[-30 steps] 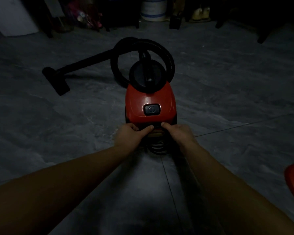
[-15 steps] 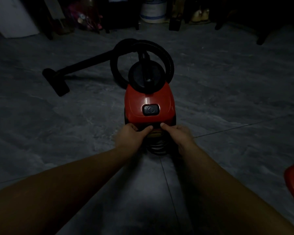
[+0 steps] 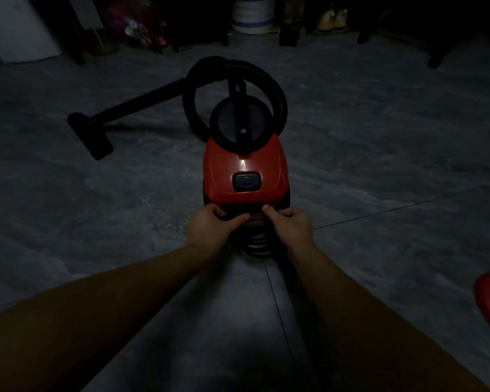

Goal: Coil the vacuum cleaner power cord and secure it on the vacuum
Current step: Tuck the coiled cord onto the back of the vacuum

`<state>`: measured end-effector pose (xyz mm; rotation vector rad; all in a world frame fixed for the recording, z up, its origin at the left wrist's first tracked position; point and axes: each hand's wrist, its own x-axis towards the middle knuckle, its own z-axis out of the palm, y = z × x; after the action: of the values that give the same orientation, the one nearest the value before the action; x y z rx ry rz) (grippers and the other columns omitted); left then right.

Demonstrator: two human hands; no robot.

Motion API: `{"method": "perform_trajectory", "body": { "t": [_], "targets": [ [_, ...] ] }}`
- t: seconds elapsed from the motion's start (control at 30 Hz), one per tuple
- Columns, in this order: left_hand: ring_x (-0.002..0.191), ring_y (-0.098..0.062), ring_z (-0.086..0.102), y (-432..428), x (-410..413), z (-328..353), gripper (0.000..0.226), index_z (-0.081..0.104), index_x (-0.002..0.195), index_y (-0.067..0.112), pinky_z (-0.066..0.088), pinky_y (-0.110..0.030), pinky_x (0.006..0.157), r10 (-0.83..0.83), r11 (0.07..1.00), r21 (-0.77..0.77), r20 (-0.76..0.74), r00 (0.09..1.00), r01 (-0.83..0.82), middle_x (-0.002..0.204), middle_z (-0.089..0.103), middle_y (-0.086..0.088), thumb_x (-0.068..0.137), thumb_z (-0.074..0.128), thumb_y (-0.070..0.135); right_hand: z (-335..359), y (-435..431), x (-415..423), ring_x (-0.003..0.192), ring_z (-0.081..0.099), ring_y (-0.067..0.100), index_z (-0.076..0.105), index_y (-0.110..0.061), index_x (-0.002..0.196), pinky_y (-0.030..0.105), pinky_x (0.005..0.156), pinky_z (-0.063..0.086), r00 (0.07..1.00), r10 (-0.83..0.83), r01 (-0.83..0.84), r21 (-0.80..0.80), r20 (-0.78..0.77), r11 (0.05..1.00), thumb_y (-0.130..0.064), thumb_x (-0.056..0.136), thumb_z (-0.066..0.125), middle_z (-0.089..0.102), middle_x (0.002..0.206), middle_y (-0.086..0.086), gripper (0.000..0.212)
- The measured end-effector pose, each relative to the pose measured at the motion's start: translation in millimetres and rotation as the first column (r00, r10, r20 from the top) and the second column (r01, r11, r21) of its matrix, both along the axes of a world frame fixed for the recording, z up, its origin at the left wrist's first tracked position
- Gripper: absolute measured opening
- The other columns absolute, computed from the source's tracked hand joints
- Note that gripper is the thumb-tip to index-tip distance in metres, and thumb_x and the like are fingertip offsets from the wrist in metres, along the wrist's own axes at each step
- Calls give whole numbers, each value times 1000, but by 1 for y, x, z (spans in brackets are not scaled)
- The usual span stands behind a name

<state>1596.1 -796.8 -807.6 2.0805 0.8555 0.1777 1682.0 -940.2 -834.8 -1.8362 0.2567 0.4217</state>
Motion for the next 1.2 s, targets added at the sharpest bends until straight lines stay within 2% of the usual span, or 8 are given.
{"method": "perform_trajectory", "body": {
  "t": [0.17,0.27,0.43,0.67,0.8,0.93,1.0,1.2],
  "targets": [
    [57,-8,62,4,4,7,38,62,68,14,42,-18,49,-30,1000,-4,6,1000,31,61,64,4,73,82,46,0,4,-2,77,69,16,65,-23,81,44,81,59,997,24,-21,-38,79,999,-55,72,74,71,80,-4,34],
    [52,-7,60,11,8,9,37,66,67,9,41,-11,42,-12,996,-88,11,1000,13,59,65,3,73,84,40,-1,5,-3,79,68,14,64,-24,85,43,81,58,990,47,-37,-76,136,996,-59,72,72,70,84,-6,39],
    [52,-10,60,16,11,7,39,69,70,3,48,-21,50,14,986,-166,-12,1000,-16,61,67,-2,70,87,38,3,6,-2,82,70,16,64,-20,87,43,82,60,998,32,-34,27,49,999,-53,69,78,72,88,-2,41],
    [56,-12,62,17,10,9,36,67,70,8,46,-22,52,11,982,-186,-33,999,-17,63,68,0,71,86,39,1,5,-1,83,71,17,66,-18,83,42,82,60,999,24,-28,97,43,995,-48,70,79,74,87,0,36],
    [53,-8,59,15,10,12,37,66,73,8,43,-20,49,2,982,-189,-48,999,-11,63,65,2,72,85,40,-2,-5,-7,86,70,14,71,-18,88,33,82,58,986,66,-80,89,153,993,-36,83,76,73,87,-3,19],
    [54,-9,59,15,11,14,37,65,70,10,42,-19,49,5,983,-184,-44,999,-14,63,66,2,72,85,41,0,-18,-12,84,67,0,73,-12,108,12,73,53,970,91,-120,118,224,986,-26,89,71,70,89,-8,24],
    [54,-9,59,15,11,15,37,66,71,9,41,-17,46,10,984,-175,-44,999,-17,63,66,1,73,84,42,-2,-20,-12,83,67,-4,73,-11,109,8,70,52,969,93,-127,136,227,983,-24,89,71,71,90,-7,24],
    [59,-12,61,18,11,13,44,69,74,2,49,-23,55,-3,987,-160,-39,999,-4,68,70,-5,71,86,42,-1,-16,0,86,73,14,76,-14,94,27,80,59,997,41,-53,223,58,973,-26,84,77,76,90,2,16]
  ]
}}
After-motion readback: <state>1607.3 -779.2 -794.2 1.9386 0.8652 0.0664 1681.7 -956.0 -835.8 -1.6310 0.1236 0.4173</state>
